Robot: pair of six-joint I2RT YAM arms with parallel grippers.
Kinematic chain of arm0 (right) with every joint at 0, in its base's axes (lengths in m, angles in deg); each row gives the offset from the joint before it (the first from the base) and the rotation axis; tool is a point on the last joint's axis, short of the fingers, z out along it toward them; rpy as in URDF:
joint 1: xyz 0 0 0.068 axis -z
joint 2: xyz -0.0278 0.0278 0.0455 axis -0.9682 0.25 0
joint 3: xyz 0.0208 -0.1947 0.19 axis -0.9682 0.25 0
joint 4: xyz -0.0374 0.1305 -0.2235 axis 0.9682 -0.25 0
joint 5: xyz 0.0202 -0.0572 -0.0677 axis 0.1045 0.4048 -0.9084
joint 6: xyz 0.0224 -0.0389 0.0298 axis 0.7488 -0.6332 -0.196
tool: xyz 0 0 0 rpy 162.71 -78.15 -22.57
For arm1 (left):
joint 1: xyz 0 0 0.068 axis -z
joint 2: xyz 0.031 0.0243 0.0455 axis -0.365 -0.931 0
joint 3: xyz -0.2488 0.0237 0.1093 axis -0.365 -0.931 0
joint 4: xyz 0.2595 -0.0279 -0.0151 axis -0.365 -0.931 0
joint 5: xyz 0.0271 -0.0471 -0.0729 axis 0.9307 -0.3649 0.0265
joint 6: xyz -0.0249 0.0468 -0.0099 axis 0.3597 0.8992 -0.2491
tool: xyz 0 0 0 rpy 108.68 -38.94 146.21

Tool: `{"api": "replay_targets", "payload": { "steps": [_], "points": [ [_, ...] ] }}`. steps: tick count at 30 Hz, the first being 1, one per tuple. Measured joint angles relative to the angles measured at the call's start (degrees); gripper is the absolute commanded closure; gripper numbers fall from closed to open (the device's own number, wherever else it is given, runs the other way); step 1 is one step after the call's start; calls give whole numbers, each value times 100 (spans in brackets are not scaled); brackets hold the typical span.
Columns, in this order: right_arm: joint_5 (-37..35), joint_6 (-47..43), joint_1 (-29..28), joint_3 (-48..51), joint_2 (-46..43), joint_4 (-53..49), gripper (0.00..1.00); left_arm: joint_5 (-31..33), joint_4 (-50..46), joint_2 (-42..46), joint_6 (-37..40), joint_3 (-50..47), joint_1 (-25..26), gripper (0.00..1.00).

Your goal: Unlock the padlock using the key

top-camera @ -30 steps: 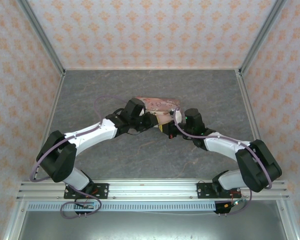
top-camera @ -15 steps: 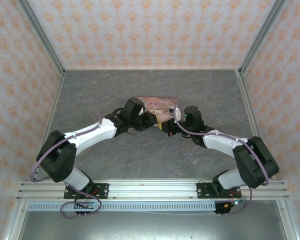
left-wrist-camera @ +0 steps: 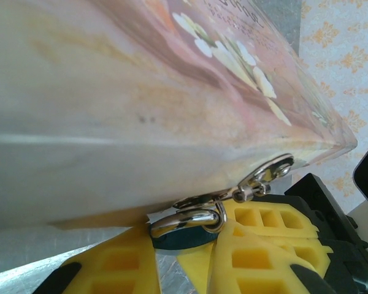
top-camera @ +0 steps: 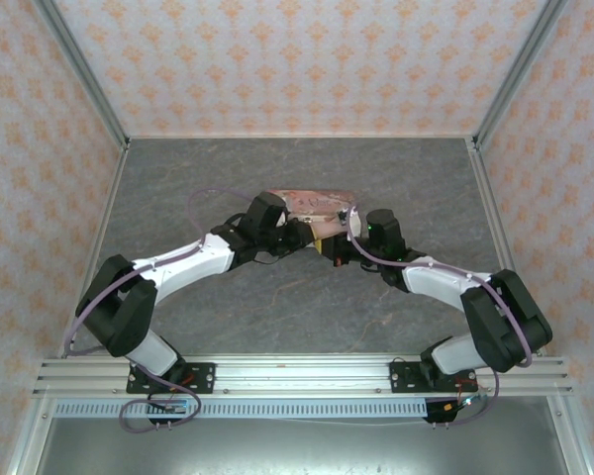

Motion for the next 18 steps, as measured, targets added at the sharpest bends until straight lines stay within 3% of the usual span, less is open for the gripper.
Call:
{"api": "replay_targets", "payload": {
  "steps": [5,18],
  "points": [
    [-343,205,-79,317,22,258,100,-138,236,-280,-22,-50,13,89],
    [-949,951,-494,839,466,1187,100,-179,466,-610,-116,-330,87,58]
  ]
}}
